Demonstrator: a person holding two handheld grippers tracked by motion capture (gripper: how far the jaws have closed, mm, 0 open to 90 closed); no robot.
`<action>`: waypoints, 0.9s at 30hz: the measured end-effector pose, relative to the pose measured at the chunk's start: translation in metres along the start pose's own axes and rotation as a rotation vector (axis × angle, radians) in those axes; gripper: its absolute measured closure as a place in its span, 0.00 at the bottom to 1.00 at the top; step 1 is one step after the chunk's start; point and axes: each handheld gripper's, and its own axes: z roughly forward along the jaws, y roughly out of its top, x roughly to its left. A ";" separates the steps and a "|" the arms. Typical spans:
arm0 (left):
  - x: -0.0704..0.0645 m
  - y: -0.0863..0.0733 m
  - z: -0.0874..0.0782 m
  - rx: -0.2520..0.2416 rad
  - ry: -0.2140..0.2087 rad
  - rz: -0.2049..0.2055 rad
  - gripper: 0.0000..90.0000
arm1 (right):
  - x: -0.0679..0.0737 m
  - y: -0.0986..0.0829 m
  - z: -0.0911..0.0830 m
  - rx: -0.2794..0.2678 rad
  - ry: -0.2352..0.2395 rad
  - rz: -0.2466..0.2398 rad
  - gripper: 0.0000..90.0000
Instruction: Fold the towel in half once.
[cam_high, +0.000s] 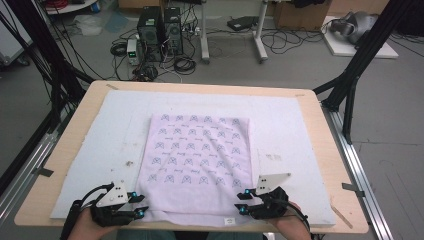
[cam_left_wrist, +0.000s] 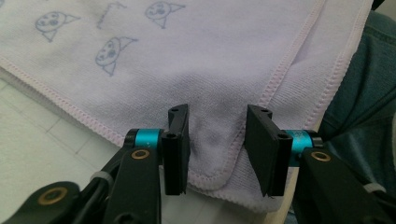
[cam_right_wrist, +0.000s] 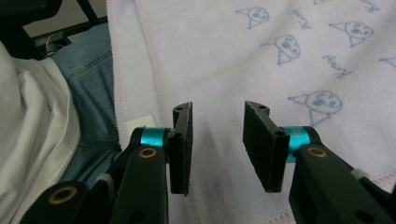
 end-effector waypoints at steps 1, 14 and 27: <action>-0.001 -0.001 -0.001 0.002 0.004 0.010 0.67 | -0.001 -0.001 0.001 0.007 -0.002 0.005 0.68; 0.001 -0.010 -0.017 0.028 0.027 0.008 0.61 | -0.009 0.002 -0.007 -0.008 -0.050 0.024 0.62; 0.005 0.001 -0.006 0.003 0.012 0.023 0.71 | 0.000 -0.003 0.006 0.027 0.004 -0.010 0.66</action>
